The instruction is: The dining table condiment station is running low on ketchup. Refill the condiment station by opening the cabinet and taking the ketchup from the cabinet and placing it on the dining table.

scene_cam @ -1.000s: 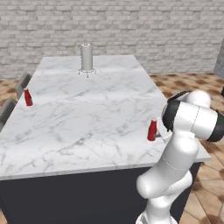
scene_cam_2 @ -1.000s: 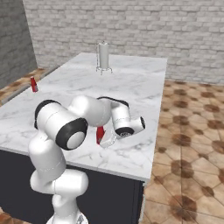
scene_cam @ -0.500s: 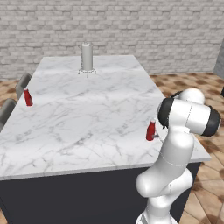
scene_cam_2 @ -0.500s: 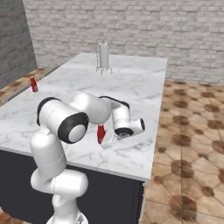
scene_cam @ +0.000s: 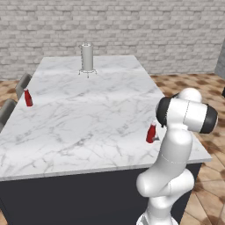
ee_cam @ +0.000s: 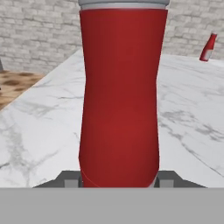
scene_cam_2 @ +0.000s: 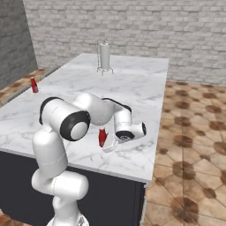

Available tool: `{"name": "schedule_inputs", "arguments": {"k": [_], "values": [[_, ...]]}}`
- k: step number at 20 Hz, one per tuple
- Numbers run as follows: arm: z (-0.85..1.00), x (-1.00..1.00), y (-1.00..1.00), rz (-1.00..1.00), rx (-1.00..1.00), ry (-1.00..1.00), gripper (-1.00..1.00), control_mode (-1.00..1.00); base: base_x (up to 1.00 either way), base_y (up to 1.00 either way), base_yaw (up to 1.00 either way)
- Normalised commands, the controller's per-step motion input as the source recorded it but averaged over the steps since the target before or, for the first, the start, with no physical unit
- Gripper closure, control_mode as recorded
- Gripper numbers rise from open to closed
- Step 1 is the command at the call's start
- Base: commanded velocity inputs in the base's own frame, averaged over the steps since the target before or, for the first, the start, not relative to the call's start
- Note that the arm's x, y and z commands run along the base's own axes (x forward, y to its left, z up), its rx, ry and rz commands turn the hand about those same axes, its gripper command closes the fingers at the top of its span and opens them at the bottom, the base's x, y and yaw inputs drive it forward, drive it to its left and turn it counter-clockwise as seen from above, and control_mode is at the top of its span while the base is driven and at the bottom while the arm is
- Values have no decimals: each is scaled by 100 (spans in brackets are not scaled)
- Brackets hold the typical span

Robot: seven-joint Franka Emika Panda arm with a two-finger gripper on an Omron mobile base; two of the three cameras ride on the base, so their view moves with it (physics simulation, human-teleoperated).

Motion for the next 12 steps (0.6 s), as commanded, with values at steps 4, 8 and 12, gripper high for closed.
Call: {"name": "schedule_inputs", "arguments": {"k": [4, 8, 12], "values": [[0, 0, 0, 0, 0, 0, 100, -100, 0, 0, 0], [0, 0, 0, 0, 0, 0, 100, -100, 0, 0, 0], [-16, 0, 0, 0, -1, 0, 100, -100, 0, 0, 0]]}}
